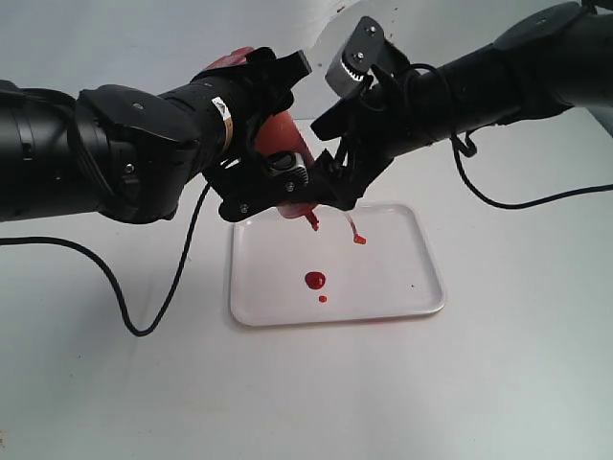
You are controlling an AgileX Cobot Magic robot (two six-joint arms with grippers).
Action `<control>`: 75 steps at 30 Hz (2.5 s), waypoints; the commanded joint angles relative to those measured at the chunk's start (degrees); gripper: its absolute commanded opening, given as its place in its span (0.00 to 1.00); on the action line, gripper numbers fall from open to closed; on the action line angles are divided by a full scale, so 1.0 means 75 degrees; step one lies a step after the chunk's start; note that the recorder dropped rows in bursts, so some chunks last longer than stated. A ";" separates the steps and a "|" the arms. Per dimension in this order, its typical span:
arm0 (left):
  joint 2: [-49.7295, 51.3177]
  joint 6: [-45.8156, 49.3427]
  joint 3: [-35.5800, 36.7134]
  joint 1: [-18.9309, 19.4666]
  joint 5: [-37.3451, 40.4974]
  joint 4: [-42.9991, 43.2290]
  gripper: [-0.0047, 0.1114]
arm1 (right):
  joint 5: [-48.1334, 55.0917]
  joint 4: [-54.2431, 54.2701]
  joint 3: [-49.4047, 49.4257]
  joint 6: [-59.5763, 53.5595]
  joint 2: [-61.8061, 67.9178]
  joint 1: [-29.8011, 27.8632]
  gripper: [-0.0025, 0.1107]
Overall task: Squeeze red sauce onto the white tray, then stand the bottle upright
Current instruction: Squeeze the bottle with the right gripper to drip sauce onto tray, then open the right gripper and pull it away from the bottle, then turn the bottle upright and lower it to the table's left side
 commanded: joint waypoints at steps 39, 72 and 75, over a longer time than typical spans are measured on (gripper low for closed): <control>-0.0098 -0.4818 -0.0109 0.0918 -0.0619 -0.0605 0.04 | 0.1219 -0.1248 -0.0054 0.2515 -0.0491 -0.1287 0.95; -0.0093 -1.0575 0.0040 0.4048 -0.7981 -0.2957 0.04 | -0.0867 -0.3354 -0.0054 0.5959 -0.0507 -0.1287 0.95; 0.0137 -1.0139 0.0579 0.4519 -0.9275 -0.4511 0.04 | -0.0943 -0.3317 -0.0054 0.6019 -0.0507 -0.1273 0.95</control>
